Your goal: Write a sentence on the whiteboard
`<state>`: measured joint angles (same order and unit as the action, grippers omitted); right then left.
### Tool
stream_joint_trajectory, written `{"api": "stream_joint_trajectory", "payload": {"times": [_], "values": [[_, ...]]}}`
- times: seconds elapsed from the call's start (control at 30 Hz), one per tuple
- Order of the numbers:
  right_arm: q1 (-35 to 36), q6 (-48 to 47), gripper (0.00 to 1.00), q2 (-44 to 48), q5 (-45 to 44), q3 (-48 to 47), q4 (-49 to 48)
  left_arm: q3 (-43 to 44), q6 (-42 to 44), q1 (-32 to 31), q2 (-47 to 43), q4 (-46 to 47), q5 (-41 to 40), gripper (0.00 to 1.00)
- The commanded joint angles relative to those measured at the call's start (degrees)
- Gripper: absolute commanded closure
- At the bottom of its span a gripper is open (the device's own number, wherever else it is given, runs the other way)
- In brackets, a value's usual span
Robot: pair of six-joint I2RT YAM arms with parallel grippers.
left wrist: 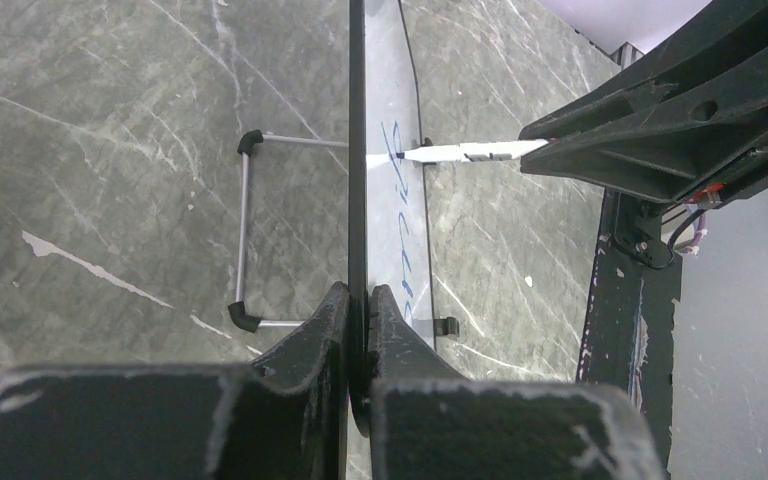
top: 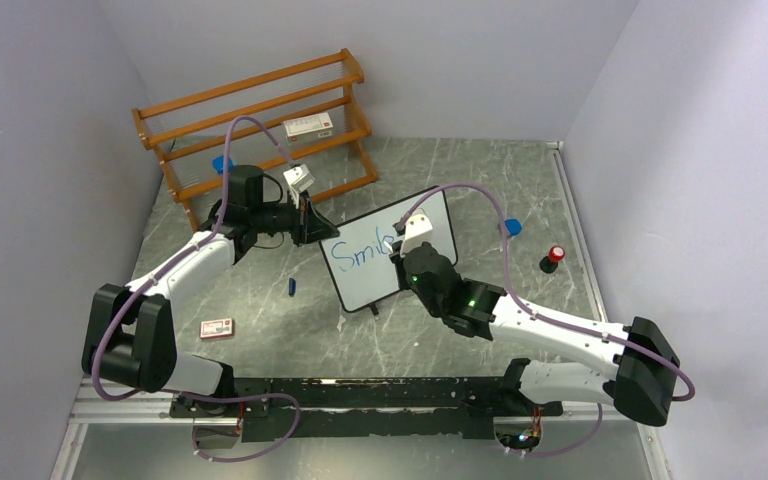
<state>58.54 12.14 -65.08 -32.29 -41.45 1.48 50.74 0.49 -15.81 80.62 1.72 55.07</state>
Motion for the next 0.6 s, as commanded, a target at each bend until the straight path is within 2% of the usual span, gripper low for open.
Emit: {"api": "stream_joint_trajectory", "payload": {"times": [0.0, 0.57], "values": [[-0.4, 1.6, 1.0, 0.6, 1.3, 1.3, 3.2, 0.9, 3.5, 0.3, 0.9, -1.6, -0.6, 0.95], [-0.4, 3.0, 1.0, 1.7, -2.5, 2.0, 6.3, 0.9, 3.7, 0.4, 0.9, -3.1, -0.7, 0.95]]}}
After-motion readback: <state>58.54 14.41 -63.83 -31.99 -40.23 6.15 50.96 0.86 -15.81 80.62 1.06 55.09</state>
